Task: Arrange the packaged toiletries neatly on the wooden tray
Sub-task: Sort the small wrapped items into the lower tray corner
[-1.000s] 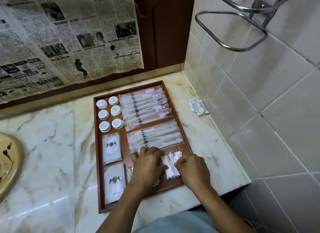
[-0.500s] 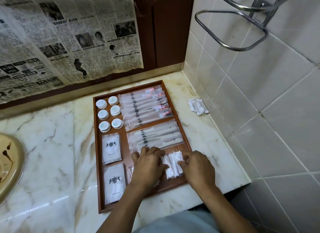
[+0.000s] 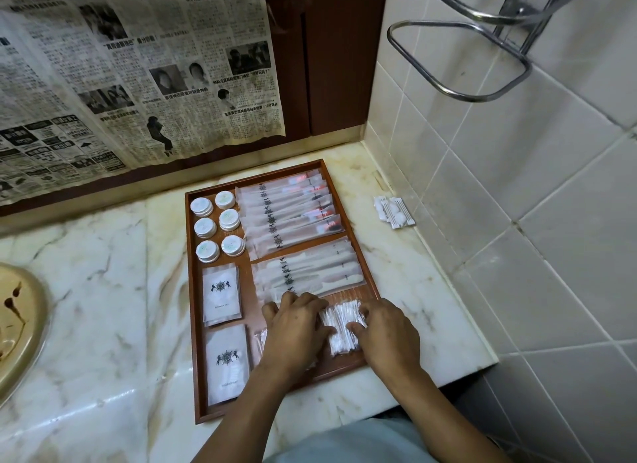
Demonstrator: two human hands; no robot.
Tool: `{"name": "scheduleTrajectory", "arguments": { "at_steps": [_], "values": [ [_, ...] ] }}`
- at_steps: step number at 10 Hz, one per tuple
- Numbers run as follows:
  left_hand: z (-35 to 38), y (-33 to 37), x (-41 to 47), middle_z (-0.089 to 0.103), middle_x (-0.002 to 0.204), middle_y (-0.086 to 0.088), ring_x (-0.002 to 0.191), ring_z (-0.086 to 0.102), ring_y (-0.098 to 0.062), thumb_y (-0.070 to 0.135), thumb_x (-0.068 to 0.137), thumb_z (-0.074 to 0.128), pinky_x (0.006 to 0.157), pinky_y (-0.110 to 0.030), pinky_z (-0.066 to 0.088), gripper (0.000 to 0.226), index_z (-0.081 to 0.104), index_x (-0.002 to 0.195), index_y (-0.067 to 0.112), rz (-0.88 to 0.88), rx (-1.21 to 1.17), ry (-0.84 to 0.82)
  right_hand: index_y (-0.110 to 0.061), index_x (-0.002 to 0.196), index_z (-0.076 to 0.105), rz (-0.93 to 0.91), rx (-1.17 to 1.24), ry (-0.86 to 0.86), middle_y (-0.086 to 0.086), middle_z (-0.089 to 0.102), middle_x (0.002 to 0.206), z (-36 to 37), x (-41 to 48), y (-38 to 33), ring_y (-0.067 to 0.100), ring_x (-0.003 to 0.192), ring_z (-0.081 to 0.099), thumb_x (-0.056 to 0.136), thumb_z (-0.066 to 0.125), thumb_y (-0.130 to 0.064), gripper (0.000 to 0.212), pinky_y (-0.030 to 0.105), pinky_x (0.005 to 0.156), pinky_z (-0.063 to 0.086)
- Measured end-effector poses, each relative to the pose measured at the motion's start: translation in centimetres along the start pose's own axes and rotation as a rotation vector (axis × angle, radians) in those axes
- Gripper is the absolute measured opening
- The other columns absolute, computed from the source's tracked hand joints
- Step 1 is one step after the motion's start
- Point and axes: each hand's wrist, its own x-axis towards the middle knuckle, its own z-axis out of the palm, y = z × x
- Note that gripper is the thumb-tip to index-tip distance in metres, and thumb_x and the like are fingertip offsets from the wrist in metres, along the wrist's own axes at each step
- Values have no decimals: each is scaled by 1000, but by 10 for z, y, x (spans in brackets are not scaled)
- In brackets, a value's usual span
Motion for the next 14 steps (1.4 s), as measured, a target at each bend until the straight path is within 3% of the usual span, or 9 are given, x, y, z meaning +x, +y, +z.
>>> {"name": "scheduleTrajectory", "arguments": {
  "at_steps": [4, 6, 10, 12, 13, 14],
  "values": [
    [0, -2, 0, 59, 133, 20, 124, 41, -13, 55, 88, 67, 91, -39, 23, 47, 61, 131, 38, -6, -22, 5, -27, 116, 69, -12, 113, 18, -8, 67, 111, 4, 1, 8, 16, 100, 65, 85, 75, -42, 35, 33, 79, 55],
    [-5, -2, 3, 61, 125, 23, 116, 43, -10, 53, 90, 66, 85, -37, 23, 32, 65, 120, 42, -47, -83, 48, -28, 95, 73, 25, 242, 89, -10, 65, 85, -3, 9, 19, 14, 82, 64, 83, 78, -38, 16, 33, 70, 54],
    [-17, 18, 46, 66, 118, 17, 118, 49, -13, 40, 95, 63, 82, -37, 21, 31, 67, 125, 37, -103, -206, 51, -17, 111, 73, 90, 453, 314, -4, 66, 79, -21, 75, 56, 19, 75, 62, 91, 72, -22, 21, 33, 76, 53],
    [-20, 47, 88, 70, 113, 12, 117, 53, -18, 39, 97, 58, 80, -40, 20, 28, 69, 123, 35, -67, -185, 33, -20, 139, 56, 16, 310, 275, 5, 68, 90, -22, 137, 75, 30, 93, 65, 92, 67, -25, 48, 41, 82, 55],
    [-22, 61, 113, 71, 106, 10, 112, 58, -19, 40, 96, 59, 82, -41, 22, 21, 71, 111, 33, -43, -167, 19, -27, 151, 37, -10, 101, 186, 12, 62, 118, -19, 156, 74, 36, 107, 62, 95, 59, -42, 62, 45, 85, 54],
    [-23, 71, 134, 71, 110, 7, 114, 59, -19, 40, 99, 59, 92, -45, 28, 23, 70, 115, 29, -30, -158, 7, -30, 154, 31, -14, -157, 195, 14, 55, 119, -12, 158, 68, 38, 95, 65, 96, 51, -53, 65, 43, 69, 52]
  ]
}}
